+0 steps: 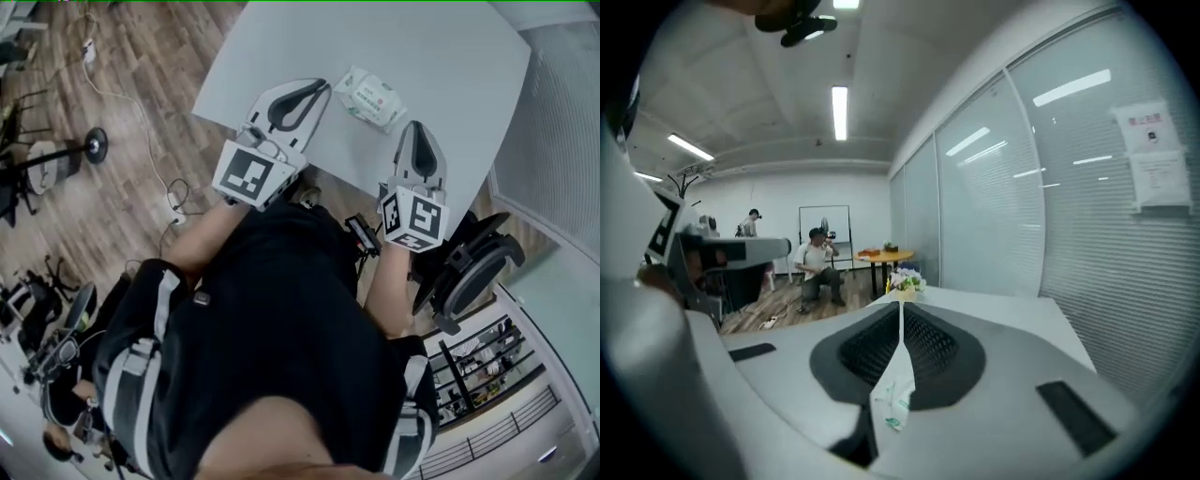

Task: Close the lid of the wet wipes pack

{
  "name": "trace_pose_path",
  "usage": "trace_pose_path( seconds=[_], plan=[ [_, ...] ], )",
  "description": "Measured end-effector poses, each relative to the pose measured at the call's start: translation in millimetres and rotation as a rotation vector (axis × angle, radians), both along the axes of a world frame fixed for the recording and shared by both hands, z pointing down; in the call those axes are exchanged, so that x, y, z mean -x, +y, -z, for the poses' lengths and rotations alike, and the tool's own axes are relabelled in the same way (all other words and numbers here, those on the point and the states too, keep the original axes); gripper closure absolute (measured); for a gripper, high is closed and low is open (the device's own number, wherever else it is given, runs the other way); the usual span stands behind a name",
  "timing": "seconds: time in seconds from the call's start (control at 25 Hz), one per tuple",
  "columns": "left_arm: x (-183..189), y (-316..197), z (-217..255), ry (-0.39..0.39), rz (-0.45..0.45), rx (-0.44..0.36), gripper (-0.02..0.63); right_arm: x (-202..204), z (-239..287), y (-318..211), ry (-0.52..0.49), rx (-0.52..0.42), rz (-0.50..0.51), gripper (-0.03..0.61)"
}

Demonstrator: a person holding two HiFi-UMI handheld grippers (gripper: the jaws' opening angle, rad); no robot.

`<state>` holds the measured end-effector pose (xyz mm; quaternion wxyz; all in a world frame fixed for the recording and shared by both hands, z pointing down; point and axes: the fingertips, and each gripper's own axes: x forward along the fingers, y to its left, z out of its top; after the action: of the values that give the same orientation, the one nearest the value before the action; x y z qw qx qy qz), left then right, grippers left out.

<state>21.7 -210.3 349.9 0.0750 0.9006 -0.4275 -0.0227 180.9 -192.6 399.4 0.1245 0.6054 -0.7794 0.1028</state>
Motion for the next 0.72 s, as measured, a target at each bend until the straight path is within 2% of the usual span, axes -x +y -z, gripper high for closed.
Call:
trace_pose_path(
  seconds=[0.16,0.28,0.72],
  plan=[
    [-2.0,24.8,11.2,0.007,0.002,-0.019,0.575,-7.1,39.6,37.3,-0.027,-0.119,-0.046,0.543],
    [-2.6,40.3,14.1,0.006,0.005,-0.027,0.575,-14.3,53.3,55.9,-0.045,-0.17,-0.071,0.543],
    [-11.4,76.4,17.7,0.0,0.015,-0.053,0.575,-35.5,58.4,88.0,-0.052,-0.201,-0.091,0.555]
  ],
)
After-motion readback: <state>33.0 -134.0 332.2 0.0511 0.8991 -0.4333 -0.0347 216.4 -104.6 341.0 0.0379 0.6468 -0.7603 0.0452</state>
